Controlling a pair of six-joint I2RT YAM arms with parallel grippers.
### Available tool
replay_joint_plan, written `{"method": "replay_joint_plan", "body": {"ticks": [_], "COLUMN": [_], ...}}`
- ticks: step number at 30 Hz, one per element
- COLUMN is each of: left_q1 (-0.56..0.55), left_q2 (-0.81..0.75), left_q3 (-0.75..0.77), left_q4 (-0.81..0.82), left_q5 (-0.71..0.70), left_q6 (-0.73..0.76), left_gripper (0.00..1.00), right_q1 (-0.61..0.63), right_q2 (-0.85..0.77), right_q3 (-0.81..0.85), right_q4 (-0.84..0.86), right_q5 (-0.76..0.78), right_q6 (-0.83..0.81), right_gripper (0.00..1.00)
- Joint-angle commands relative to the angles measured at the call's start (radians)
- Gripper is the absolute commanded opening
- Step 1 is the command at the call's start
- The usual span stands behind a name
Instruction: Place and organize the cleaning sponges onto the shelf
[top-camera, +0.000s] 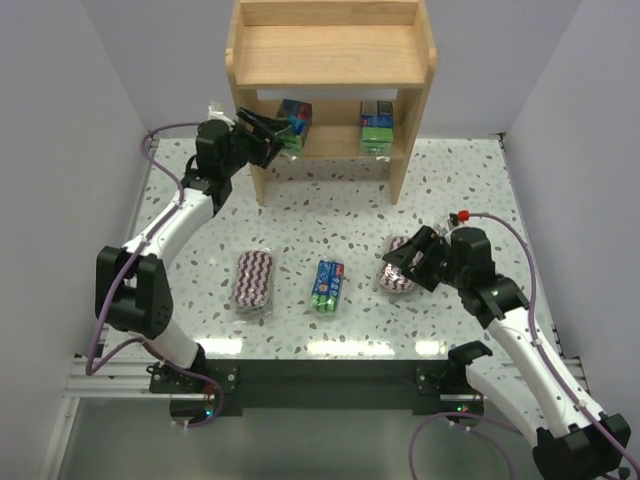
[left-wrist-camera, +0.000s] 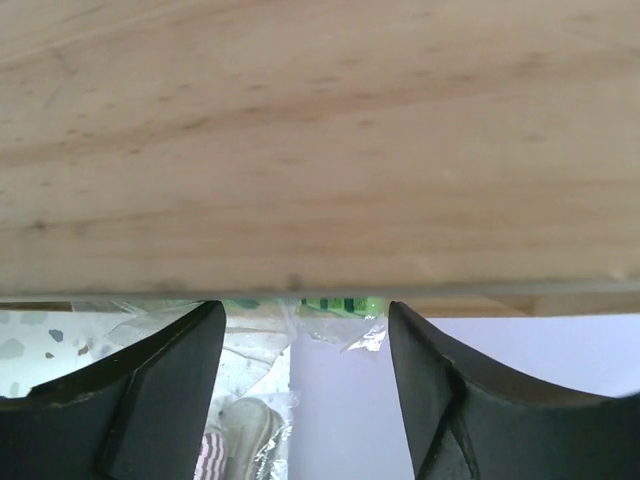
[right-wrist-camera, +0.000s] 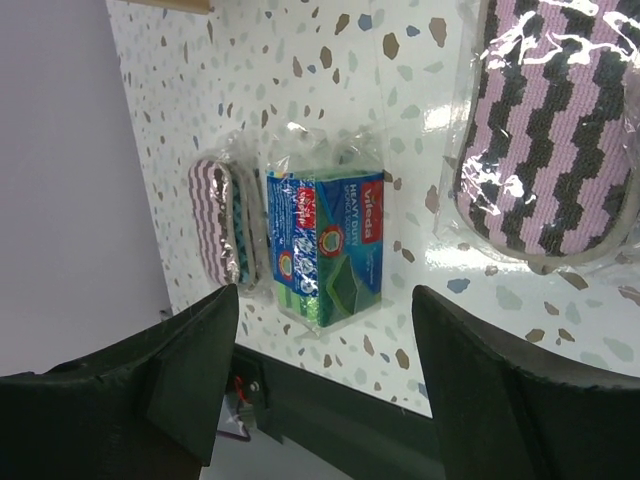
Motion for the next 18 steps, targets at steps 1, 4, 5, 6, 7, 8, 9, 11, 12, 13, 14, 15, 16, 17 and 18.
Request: {"method": "replay_joint_plan", "body": {"ticks": [1,4,5,6,7,8,9,11,12,13,14,15,16,17,18], "left_q1": [0.004,-0.011,-0.016,-0.022,-0.025,-0.042,-0.047,-0.083,-0.099,-0.117,-0.152,-0.165,-0.174,-0.183,-0.183], "left_q2": [-0.066,-0.194,-0.228,-0.267,-0.306,-0.386,-0.423,-0.53,-0.56,-0.586,-0.624,-0.64,-0.653,-0.684,-0.699], "left_q3": [0.025,-0.073,-0.108,-0.187,-0.232,-0.272,-0.342,-0.406,-0.458,-0.478,-0.496,-0.53,-0.547,-0.564,-0.61], "left_q4": [0.054,0.055,0.048,0.034,0.028,0.015,-0.029,-0.072,-0.115,-0.138,-0.158,-0.182,-0.225,-0.236,-0.235], "left_q5": [0.024,0.053,0.057,0.067,0.062,0.056,0.051,0.013,0.001,-0.027,-0.033,-0.036,-0.03,-0.019,-0.003], "left_q6": [0.06,0.118,0.132,0.146,0.163,0.201,0.224,0.29,0.313,0.333,0.365,0.376,0.381,0.384,0.385], "left_gripper": [0.73,0.79,0.79,0.79,0.79,0.79,0.79,0.78,0.77,0.77,0.76,0.74,0.73,0.72,0.71], "right_q1": [0.0,0.003,0.004,0.01,0.019,0.035,0.079,0.184,0.22,0.254,0.285,0.338,0.36,0.395,0.409], "right_q2": [-0.009,0.008,0.013,0.028,0.034,0.046,0.06,0.13,0.16,0.196,0.257,0.287,0.314,0.374,0.4], "right_q3": [0.057,0.078,0.081,0.083,0.081,0.078,0.072,0.067,0.069,0.07,0.073,0.083,0.092,0.106,0.145], "right_q4": [0.022,-0.005,-0.013,-0.021,-0.021,-0.012,-0.003,0.048,0.068,0.091,0.14,0.164,0.184,0.2,0.189], "right_q5": [-0.049,-0.099,-0.1,-0.106,-0.104,-0.1,-0.078,-0.046,-0.025,-0.015,-0.002,0.014,0.049,0.069,0.096], "right_q6": [-0.05,-0.11,-0.125,-0.151,-0.16,-0.167,-0.171,-0.165,-0.148,-0.138,-0.125,-0.108,-0.105,-0.105,-0.11], "right_gripper": [0.74,0.74,0.74,0.74,0.74,0.74,0.74,0.74,0.74,0.73,0.72,0.7,0.69,0.68,0.66]}}
